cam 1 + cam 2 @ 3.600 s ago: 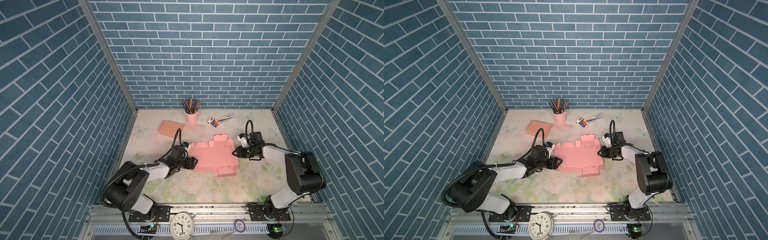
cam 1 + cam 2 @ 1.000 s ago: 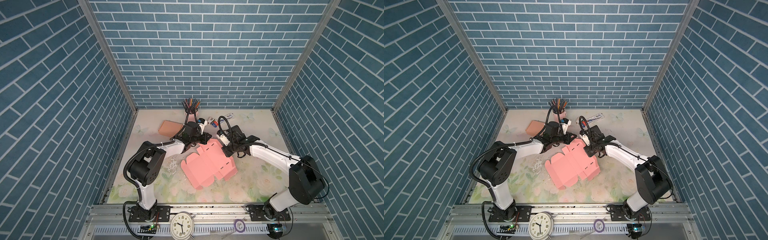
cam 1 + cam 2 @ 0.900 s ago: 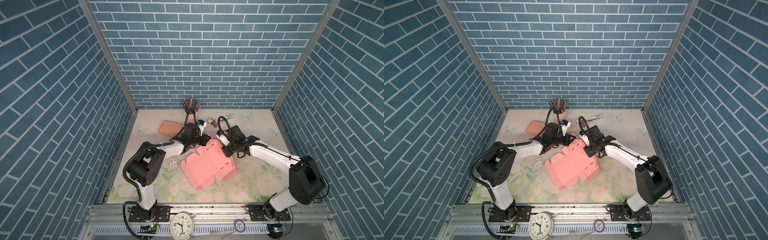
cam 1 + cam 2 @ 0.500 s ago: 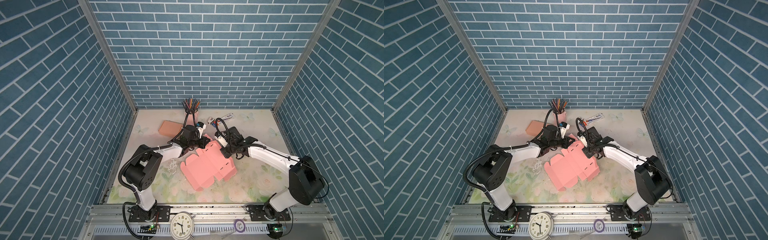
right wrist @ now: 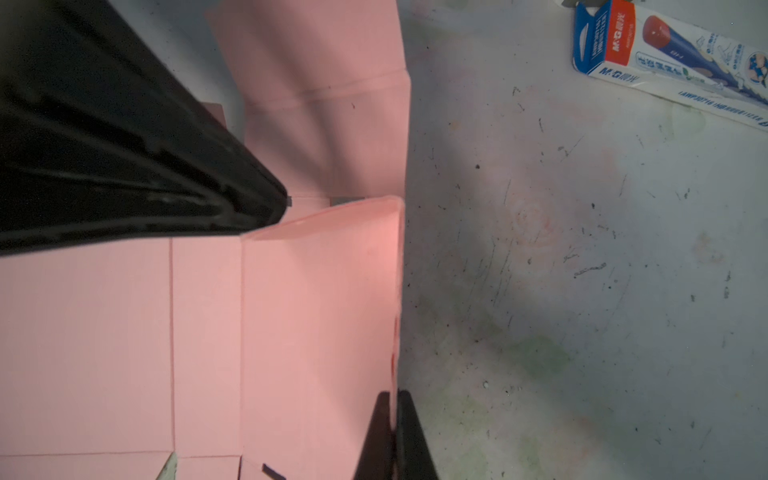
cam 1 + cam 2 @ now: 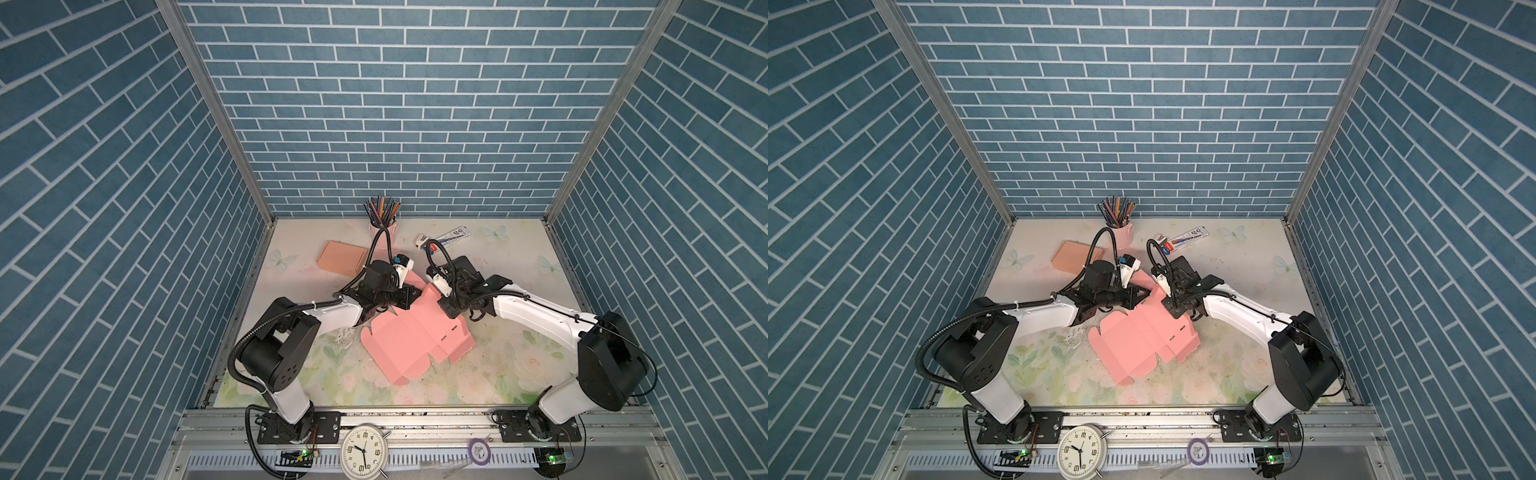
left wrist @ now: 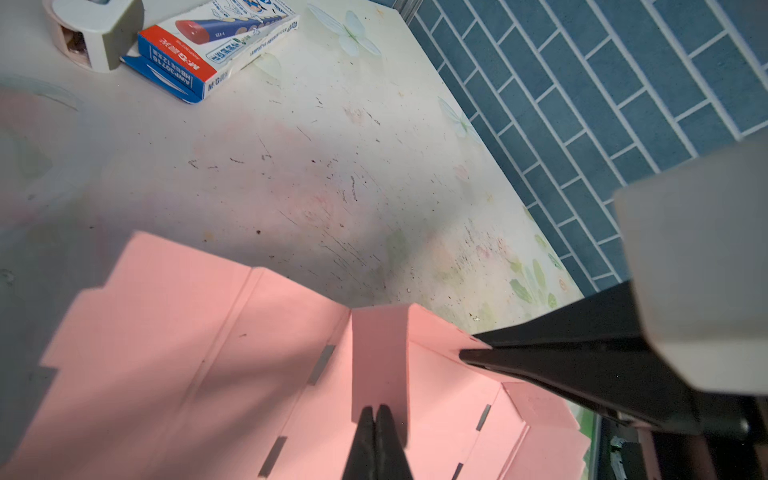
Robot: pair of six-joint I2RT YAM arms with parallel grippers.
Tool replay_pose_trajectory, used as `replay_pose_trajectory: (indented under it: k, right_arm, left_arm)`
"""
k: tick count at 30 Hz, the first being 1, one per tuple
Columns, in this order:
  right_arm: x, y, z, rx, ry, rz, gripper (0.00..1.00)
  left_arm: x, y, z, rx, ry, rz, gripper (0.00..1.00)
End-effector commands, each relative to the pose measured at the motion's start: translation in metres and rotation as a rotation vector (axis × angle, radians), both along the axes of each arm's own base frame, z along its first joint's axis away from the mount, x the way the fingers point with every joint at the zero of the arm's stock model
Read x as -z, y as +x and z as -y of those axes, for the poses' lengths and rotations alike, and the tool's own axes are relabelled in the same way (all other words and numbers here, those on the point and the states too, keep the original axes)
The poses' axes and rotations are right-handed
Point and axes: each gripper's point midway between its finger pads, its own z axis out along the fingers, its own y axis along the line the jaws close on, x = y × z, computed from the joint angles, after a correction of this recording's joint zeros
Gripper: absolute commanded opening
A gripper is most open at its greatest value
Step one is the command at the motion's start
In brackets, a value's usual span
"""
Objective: Fold the paper box
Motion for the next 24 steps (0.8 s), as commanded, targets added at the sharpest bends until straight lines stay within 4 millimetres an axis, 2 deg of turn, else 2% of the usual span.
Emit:
replay_pose_trajectory:
  k: [1, 5, 9, 17, 19, 22, 24]
  right_arm:
    - [-0.007, -0.001, -0.003, -0.027, -0.019, 0.024, 0.0]
    - [-0.004, -0.005, -0.002, -0.028, -0.067, 0.053, 0.0]
    - [-0.003, -0.014, -0.002, -0.034, -0.089, 0.074, 0.0]
    - [0.001, -0.018, 0.005, -0.031, -0.132, 0.089, 0.0]
    - [-0.001, -0.018, 0.005, -0.032, -0.134, 0.097, 0.0]
    - [-0.003, -0.018, 0.004, -0.036, -0.134, 0.103, 0.0]
    - [-0.003, -0.017, 0.004, -0.036, -0.139, 0.105, 0.0]
  left_arm:
    - [-0.011, -0.007, 0.002, 0.02, -0.043, 0.017, 0.0]
    - [-0.007, -0.006, -0.009, -0.003, -0.044, 0.0, 0.0]
    - [-0.005, -0.003, -0.038, -0.053, -0.088, -0.029, 0.0]
    - [0.008, -0.014, -0.084, -0.149, -0.03, -0.043, 0.0]
    - [0.012, -0.019, -0.094, -0.168, -0.009, -0.047, 0.07]
    - [0.022, -0.026, -0.1, -0.181, 0.026, -0.058, 0.27]
    - [0.028, -0.027, -0.103, -0.191, 0.04, -0.073, 0.36]
